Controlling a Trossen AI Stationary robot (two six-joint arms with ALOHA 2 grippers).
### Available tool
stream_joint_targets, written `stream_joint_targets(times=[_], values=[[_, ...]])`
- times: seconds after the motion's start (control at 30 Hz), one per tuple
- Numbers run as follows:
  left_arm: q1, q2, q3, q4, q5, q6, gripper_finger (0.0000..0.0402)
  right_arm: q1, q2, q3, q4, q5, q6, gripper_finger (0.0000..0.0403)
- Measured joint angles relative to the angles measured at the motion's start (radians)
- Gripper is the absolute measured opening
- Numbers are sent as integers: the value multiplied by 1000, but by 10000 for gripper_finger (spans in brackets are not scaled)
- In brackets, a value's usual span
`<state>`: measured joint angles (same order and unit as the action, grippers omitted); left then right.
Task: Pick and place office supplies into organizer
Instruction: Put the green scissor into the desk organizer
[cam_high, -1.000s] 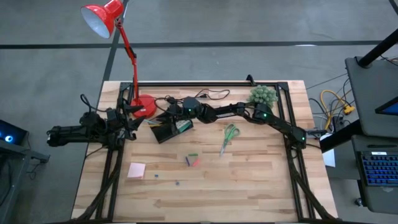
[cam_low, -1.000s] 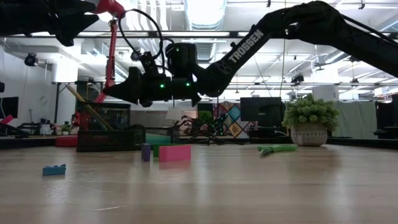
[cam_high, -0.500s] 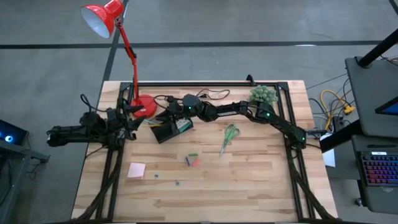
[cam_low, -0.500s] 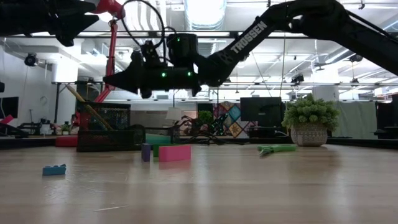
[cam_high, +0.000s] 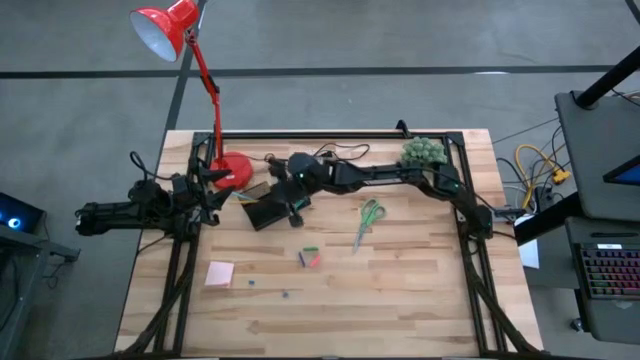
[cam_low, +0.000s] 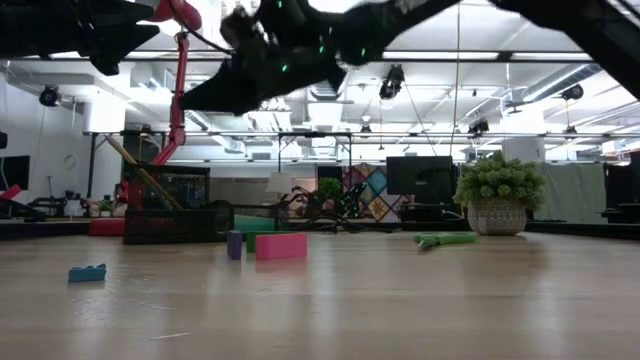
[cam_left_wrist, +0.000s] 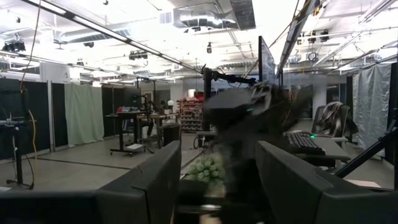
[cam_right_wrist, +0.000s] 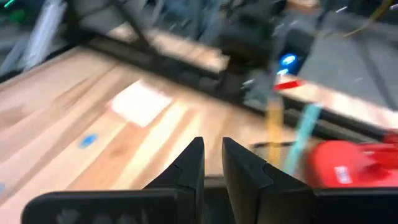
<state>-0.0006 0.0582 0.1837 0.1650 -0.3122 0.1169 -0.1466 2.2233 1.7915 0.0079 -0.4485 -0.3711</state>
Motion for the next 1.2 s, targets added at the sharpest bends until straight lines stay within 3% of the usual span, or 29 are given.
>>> stream_joint_targets(times=[0.2, 0.47, 0.9, 1.2], values=[[0, 0, 0, 0, 0, 2, 196, 22, -75, -14, -281, 27, -117, 48], [0, 0, 0, -2, 0, 2, 196, 20, -106, -57, -556, 123, -126, 48], [0, 4, 0, -8, 0, 2, 196, 40, -131, -165, -738, 256, -74, 47], [0, 5, 0, -9, 0, 2, 196, 66, -320, -315, -747, 374, -46, 47]])
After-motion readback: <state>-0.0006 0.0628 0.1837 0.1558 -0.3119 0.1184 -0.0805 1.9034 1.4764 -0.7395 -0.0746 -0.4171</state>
